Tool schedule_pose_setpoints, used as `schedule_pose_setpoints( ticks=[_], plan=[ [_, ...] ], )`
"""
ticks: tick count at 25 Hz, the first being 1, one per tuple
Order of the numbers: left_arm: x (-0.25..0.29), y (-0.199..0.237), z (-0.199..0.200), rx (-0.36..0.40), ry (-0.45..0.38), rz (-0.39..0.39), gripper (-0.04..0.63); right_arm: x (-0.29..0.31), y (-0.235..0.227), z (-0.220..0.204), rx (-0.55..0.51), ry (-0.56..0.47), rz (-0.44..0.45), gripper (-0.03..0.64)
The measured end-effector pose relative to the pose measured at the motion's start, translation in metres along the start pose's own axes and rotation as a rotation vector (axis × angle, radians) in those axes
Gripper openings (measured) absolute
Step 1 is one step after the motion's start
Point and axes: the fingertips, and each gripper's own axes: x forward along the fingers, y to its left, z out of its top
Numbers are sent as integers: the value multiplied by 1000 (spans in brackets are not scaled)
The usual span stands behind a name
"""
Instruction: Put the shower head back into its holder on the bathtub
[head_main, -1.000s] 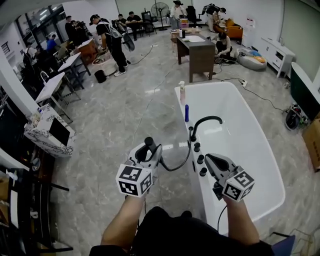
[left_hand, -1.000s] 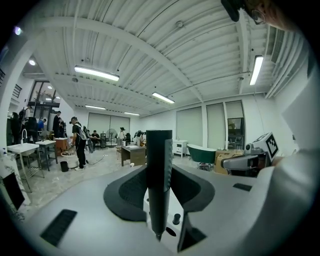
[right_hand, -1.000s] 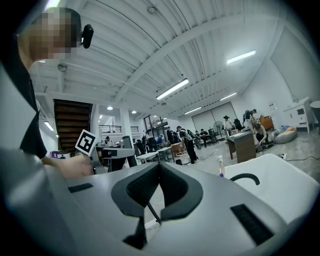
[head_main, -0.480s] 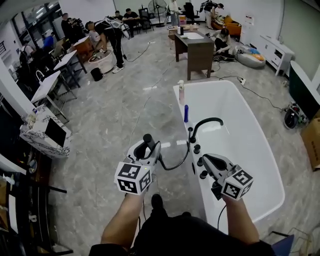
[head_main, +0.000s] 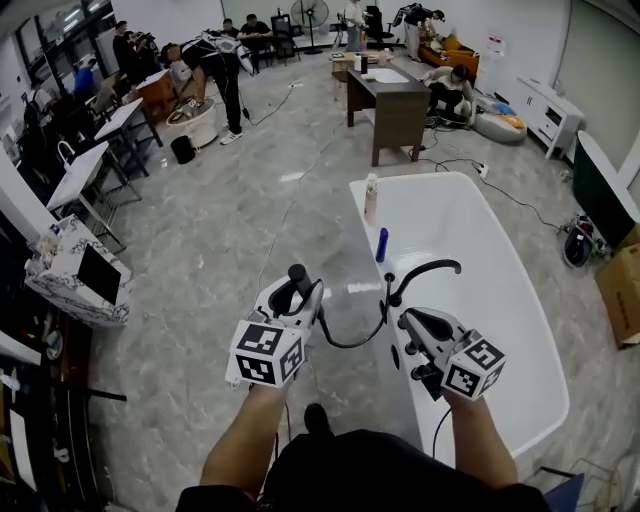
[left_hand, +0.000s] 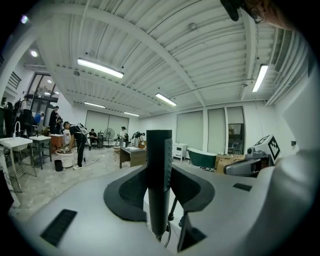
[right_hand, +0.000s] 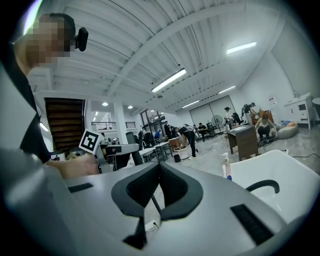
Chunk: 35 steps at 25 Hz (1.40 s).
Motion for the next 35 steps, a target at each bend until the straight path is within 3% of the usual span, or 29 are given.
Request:
schedule_pose_setpoints(
  ticks=[11,20,35],
  plan=[
    [-5,109,-4,-59,1,40,147,104,19,3,-13,60,27,17],
    [-4,149,-7,-60,13,6,147,150,20,8,7,39,9,17],
    [74,208,0,-59,30,9,147,214,-51,10,77,39,-11,17]
  ],
)
